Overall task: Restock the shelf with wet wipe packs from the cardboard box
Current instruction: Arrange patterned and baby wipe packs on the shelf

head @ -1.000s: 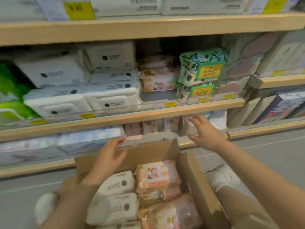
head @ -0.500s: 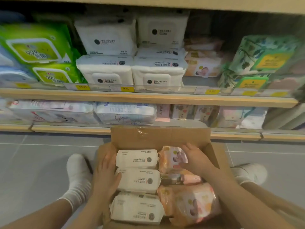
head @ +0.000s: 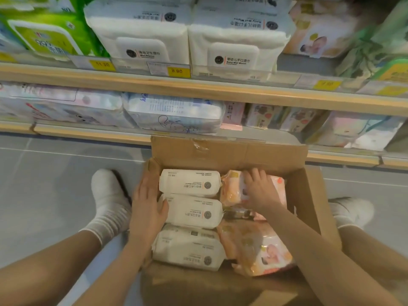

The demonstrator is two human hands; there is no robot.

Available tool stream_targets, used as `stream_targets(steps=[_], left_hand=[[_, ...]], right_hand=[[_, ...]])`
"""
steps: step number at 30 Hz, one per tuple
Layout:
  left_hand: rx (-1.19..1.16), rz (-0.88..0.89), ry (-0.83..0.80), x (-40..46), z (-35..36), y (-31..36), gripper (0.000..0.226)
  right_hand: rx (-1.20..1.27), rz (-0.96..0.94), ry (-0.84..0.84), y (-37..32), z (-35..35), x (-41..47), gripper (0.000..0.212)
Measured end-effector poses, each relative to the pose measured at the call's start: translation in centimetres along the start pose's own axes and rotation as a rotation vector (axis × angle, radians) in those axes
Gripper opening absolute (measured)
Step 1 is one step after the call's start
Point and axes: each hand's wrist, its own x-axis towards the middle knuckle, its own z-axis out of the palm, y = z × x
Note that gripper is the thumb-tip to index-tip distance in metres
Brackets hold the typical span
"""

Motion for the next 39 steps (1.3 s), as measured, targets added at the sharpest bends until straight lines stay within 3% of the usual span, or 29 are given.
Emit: stream_targets(steps=[3, 9, 15, 20, 24, 29, 35, 39], left_hand=[[0.032, -0.012, -0.016, -0.1, 0.2, -0.2, 0.066], [0.036, 0.011, 0.005, -0.1, -0.4, 0.4, 0.066], [0.094, -0.082, -0.023, -0.2, -0.7, 1.6, 0.076], [0.029, 0.197, -0.016, -0.6, 0.5, 8.6, 0.076], [-0.033, 0.365, -0.277, -3.5, 3.5, 15.9, 0.081], [0.189, 0.556, -0.683, -7.4, 8.9, 20.1, 0.092], [0.303, 0.504, -0.684, -8.3, 11.9, 22.1, 0.122], [0.357, 0.51, -0.657, -7.8, 12.4, 23.1, 0.127]], right_hand=[[-0.005, -0.007, 0.033, 0.1, 1.1, 0.0, 0.093], [-0.137, -0.076, -0.022, 0.0, 1.4, -0.9, 0.084], [-0.114, -0.05, 0.21, 1.2, -3.0, -4.1, 0.081], [-0.085, 0.056, 0.329, 5.7, -8.1, -8.1, 0.078], [-0.045, 0.208, 0.344, 9.8, -9.5, -12.2, 0.09], [0.037, 0.331, 0.267, 13.3, -7.8, -15.7, 0.095], [0.127, 0.409, 0.263, 14.4, -4.2, -16.8, 0.096], [0.191, 0.43, 0.285, 14.7, -3.6, -16.2, 0.099]])
